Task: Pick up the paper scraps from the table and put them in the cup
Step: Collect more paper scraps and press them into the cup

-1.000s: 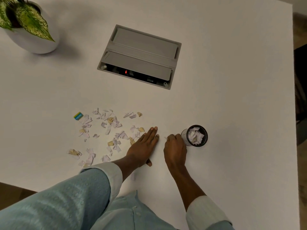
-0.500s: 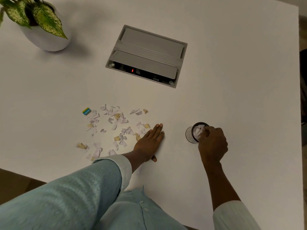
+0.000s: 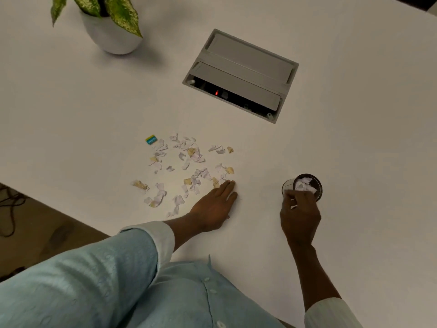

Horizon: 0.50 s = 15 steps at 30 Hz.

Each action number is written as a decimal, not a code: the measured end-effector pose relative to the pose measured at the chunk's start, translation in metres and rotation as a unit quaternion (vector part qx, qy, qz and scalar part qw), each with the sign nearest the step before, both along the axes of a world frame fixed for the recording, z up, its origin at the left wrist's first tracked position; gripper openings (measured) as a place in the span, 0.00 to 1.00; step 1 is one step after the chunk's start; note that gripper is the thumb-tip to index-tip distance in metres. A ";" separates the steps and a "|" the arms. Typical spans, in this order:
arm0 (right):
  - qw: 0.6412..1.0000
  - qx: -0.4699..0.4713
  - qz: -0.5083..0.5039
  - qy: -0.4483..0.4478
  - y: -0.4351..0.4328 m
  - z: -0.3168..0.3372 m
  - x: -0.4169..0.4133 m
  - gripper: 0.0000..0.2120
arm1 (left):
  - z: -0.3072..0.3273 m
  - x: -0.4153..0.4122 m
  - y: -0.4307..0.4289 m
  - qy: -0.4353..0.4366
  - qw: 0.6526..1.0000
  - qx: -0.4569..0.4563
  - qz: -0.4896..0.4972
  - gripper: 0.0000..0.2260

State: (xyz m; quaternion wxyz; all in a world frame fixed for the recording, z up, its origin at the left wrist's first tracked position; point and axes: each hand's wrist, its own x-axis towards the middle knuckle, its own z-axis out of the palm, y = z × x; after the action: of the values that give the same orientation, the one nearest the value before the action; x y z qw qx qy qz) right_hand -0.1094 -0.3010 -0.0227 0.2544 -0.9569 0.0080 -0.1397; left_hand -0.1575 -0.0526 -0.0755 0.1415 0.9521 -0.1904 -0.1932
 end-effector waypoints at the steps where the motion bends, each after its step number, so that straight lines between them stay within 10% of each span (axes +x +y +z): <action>1: 1.000 0.012 0.013 0.023 0.008 -0.003 -0.010 0.04 | -0.001 -0.010 0.009 -0.013 1.000 -0.001 0.013 0.35; 15: 0.915 0.078 0.174 0.356 0.113 -0.054 -0.118 0.36 | -0.012 -0.104 0.116 0.047 0.977 0.051 0.202 0.47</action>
State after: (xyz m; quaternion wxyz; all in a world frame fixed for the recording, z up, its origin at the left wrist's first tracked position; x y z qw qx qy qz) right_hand -0.2277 -0.1879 -0.0766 0.3291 -0.9065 -0.0580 0.2579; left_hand -0.2614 0.0635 -0.0876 0.1380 0.9667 0.0228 -0.2145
